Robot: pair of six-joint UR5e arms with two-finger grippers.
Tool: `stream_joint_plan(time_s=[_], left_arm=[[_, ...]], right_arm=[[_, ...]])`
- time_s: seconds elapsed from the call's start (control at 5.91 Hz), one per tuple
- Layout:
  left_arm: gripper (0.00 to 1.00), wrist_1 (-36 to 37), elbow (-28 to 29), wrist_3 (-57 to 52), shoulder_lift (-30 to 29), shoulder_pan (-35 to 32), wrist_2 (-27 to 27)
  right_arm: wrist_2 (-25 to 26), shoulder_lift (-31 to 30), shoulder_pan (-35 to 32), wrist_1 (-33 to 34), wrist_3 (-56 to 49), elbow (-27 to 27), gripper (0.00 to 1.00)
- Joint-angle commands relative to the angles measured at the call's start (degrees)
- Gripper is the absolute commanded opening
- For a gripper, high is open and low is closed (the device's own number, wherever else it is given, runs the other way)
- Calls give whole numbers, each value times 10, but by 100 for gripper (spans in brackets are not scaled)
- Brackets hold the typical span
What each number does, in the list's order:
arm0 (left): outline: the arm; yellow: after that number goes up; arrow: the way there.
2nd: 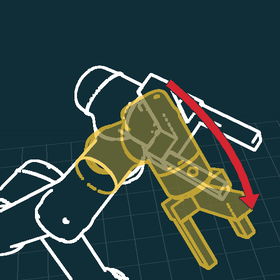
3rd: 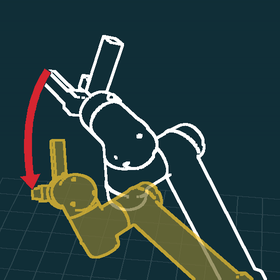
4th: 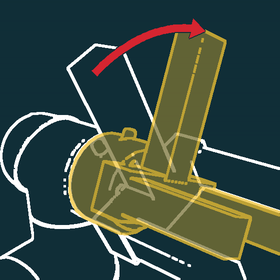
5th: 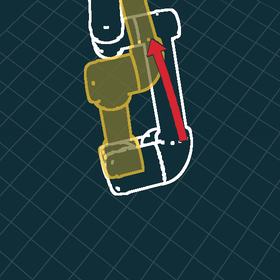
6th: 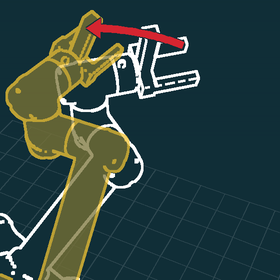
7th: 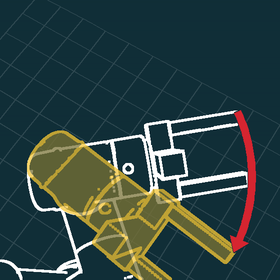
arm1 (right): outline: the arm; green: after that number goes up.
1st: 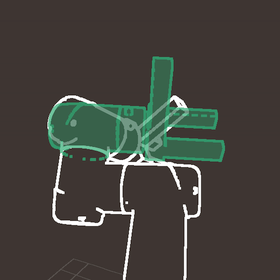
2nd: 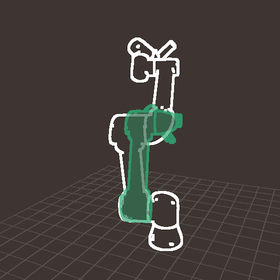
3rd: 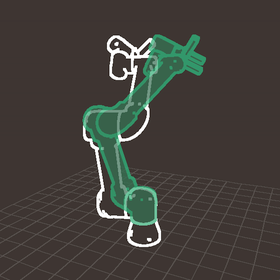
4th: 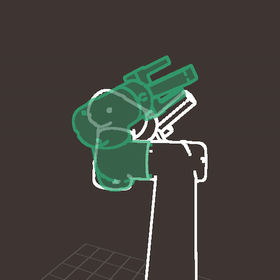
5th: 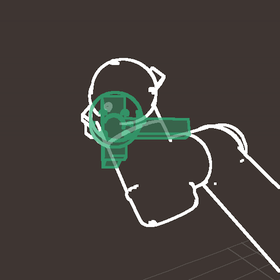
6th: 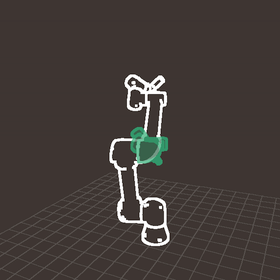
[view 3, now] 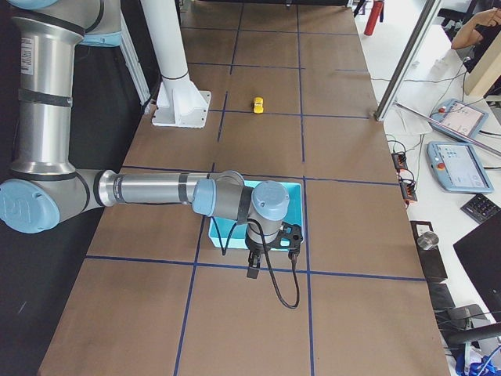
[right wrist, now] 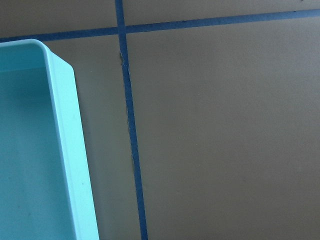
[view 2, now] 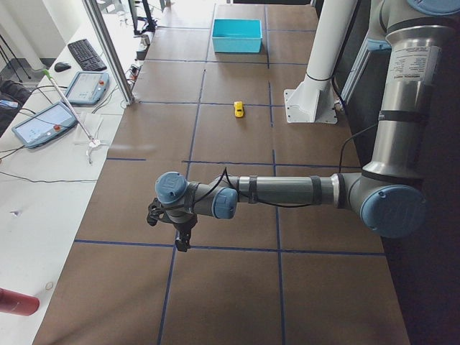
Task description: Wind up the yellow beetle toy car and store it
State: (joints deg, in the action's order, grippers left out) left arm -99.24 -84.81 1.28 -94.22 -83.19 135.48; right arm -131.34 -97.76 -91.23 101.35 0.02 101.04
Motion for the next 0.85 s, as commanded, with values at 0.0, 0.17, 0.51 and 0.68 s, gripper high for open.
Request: stream_joint_plan(time_s=[0.0, 0.17, 0.51, 0.68], left_arm=[[100, -9, -72, 0, -1, 27, 2], [100, -9, -117, 0, -2, 74, 2], [100, -9, -194, 0, -15, 184, -2], [100, -15, -219, -1, -46, 234, -4]], right_arm=[[4, 0, 0, 0, 0, -1, 100], [4, 0, 0, 0, -1, 1, 100], [2, 0, 0, -1, -1, 1, 100], [2, 0, 0, 0, -1, 0, 100]])
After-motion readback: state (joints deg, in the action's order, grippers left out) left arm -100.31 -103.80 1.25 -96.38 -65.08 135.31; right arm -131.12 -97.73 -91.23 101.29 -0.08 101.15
